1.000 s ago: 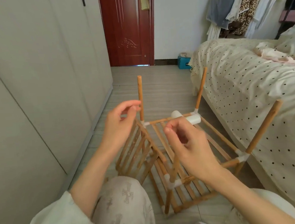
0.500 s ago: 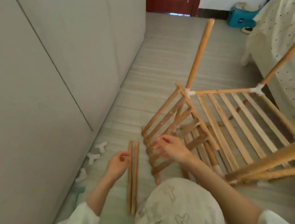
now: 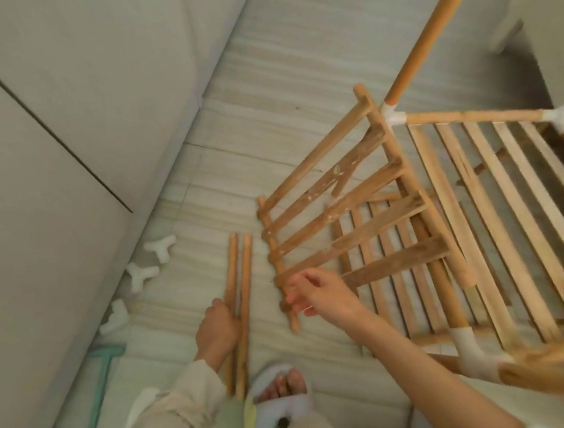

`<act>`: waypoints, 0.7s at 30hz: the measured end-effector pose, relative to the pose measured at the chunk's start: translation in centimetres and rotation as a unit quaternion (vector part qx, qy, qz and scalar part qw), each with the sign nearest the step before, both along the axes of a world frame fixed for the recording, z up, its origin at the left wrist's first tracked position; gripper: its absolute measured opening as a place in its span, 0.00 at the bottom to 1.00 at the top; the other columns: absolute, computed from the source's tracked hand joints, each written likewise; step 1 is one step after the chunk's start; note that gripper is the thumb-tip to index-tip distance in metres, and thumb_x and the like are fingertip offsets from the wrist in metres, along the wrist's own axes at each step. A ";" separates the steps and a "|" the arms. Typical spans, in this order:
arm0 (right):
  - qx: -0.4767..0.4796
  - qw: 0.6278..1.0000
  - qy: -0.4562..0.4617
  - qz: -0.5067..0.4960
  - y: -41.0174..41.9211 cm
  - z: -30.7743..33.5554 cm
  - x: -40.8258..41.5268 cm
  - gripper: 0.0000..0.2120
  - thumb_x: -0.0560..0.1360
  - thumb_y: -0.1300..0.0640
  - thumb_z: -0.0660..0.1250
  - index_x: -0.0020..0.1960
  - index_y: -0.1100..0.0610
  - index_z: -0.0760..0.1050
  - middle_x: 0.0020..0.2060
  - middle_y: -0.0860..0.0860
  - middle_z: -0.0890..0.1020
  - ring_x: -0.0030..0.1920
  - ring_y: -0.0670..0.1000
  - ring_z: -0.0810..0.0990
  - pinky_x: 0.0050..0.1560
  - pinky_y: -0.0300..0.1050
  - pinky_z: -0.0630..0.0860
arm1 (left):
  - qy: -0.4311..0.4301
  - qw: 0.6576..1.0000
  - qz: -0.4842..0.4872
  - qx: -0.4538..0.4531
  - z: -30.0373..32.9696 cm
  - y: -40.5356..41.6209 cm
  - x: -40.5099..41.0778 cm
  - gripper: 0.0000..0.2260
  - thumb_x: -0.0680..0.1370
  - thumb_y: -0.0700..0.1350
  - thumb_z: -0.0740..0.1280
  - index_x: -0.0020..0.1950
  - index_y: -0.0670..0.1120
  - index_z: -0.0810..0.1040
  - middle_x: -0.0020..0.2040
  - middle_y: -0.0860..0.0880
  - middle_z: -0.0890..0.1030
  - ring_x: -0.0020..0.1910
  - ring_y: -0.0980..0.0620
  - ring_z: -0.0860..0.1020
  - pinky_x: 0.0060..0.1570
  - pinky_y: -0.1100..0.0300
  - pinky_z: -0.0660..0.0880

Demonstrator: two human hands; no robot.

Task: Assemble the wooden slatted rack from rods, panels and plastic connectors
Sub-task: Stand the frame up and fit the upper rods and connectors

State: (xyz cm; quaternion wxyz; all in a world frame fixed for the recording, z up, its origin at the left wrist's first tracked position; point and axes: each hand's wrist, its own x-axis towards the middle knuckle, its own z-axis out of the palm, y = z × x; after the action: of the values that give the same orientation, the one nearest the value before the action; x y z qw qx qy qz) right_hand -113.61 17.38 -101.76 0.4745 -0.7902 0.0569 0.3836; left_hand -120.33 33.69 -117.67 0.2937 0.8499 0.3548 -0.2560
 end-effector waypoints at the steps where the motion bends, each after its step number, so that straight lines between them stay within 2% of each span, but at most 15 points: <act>1: -0.006 1.000 -0.003 0.009 -0.1 0.2 -0.1 0.09 0.80 0.58 0.57 0.50 0.59 0.75 0.39 0.53 0.80 0.33 0.47 0.76 0.31 0.29 0.70 | 0.002 1.000 0.003 0.000 0.1 0.3 0.0 0.15 0.77 0.47 0.65 0.57 0.38 0.70 0.57 0.38 0.76 0.58 0.39 0.76 0.53 0.53 0.72; 3: -0.010 1.000 -0.010 0.024 -0.1 0.9 -0.5 0.09 0.80 0.58 0.57 0.50 0.60 0.75 0.37 0.51 0.80 0.33 0.47 0.76 0.31 0.29 0.71 | -0.032 0.999 0.030 -0.012 0.6 0.8 0.1 0.15 0.76 0.47 0.66 0.55 0.36 0.73 0.55 0.37 0.78 0.56 0.39 0.77 0.51 0.53 0.73; 5: -0.002 0.999 -0.017 0.027 -0.1 2.4 -0.8 0.09 0.80 0.58 0.57 0.51 0.60 0.75 0.37 0.50 0.80 0.34 0.47 0.76 0.33 0.31 0.72 | -0.108 0.992 0.059 -0.040 2.2 1.3 0.7 0.11 0.75 0.44 0.66 0.51 0.36 0.74 0.50 0.35 0.78 0.50 0.37 0.78 0.48 0.49 0.77; 7: 0.012 0.999 -0.035 0.025 0.1 4.6 -1.3 0.11 0.81 0.58 0.57 0.52 0.61 0.75 0.37 0.51 0.79 0.35 0.49 0.77 0.40 0.39 0.76 | -0.206 0.972 0.076 -0.080 5.3 1.3 1.2 0.07 0.76 0.41 0.64 0.51 0.39 0.72 0.46 0.38 0.77 0.45 0.38 0.78 0.45 0.45 0.78; 8: 0.019 0.998 -0.048 0.027 0.2 5.8 -1.8 0.12 0.81 0.58 0.57 0.54 0.63 0.76 0.38 0.51 0.80 0.36 0.49 0.78 0.43 0.43 0.77 | -0.253 0.960 0.071 -0.094 7.5 1.1 1.2 0.07 0.77 0.40 0.63 0.53 0.41 0.71 0.45 0.41 0.77 0.42 0.41 0.77 0.44 0.46 0.78; 10: 0.034 0.996 -0.069 0.034 0.4 8.6 -2.5 0.13 0.81 0.58 0.56 0.57 0.64 0.75 0.40 0.53 0.79 0.35 0.47 0.78 0.43 0.44 0.77 | -0.342 0.930 0.052 -0.122 12.4 0.6 1.3 0.08 0.79 0.41 0.62 0.57 0.43 0.70 0.41 0.49 0.75 0.37 0.50 0.74 0.41 0.53 0.75; 12: 0.054 0.993 -0.098 0.042 0.6 12.5 -3.3 0.15 0.82 0.57 0.56 0.61 0.65 0.72 0.41 0.54 0.79 0.33 0.47 0.78 0.38 0.39 0.76 | -0.432 0.889 0.020 -0.150 18.0 0.2 1.3 0.06 0.80 0.42 0.61 0.56 0.47 0.71 0.38 0.52 0.74 0.31 0.57 0.70 0.35 0.59 0.69; 14: 0.083 0.985 -0.149 0.029 0.6 17.1 -4.0 0.15 0.81 0.55 0.56 0.60 0.65 0.71 0.41 0.55 0.78 0.32 0.48 0.77 0.33 0.39 0.74 | -0.510 0.844 -0.022 -0.166 24.0 -0.4 1.1 0.06 0.79 0.42 0.62 0.55 0.51 0.72 0.36 0.52 0.73 0.27 0.60 0.67 0.29 0.66 0.65; 16: 0.115 0.968 -0.221 -0.015 0.3 21.9 -4.6 0.16 0.81 0.51 0.58 0.57 0.63 0.72 0.37 0.54 0.77 0.28 0.49 0.76 0.28 0.39 0.72 | -0.573 0.798 -0.069 -0.175 30.1 -1.5 0.7 0.09 0.78 0.37 0.64 0.54 0.51 0.72 0.36 0.53 0.73 0.28 0.63 0.70 0.30 0.72 0.65; 18: 0.136 0.942 -0.300 -0.066 -0.4 26.6 -4.9 0.16 0.80 0.48 0.58 0.52 0.61 0.73 0.32 0.52 0.77 0.25 0.48 0.75 0.24 0.37 0.70 | -0.618 0.756 -0.124 -0.179 35.9 -3.2 0.2 0.13 0.76 0.35 0.66 0.52 0.53 0.73 0.39 0.56 0.77 0.34 0.68 0.74 0.37 0.76 0.67; 21: 0.167 0.895 -0.395 -0.125 -2.8 32.2 -5.9 0.16 0.79 0.47 0.59 0.41 0.58 0.73 0.26 0.52 0.75 0.26 0.50 0.74 0.27 0.40 0.68 | -0.672 0.698 -0.186 -0.163 42.2 -6.3 -0.5 0.15 0.74 0.41 0.67 0.52 0.62 0.72 0.45 0.66 0.80 0.45 0.71 0.76 0.49 0.75 0.69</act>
State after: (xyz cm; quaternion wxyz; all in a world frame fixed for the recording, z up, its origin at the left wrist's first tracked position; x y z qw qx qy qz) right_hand -119.46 14.62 -69.58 0.6268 -0.7723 -0.1015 -0.0192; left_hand -120.86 27.44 -75.51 0.5345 0.7834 -0.1500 0.2795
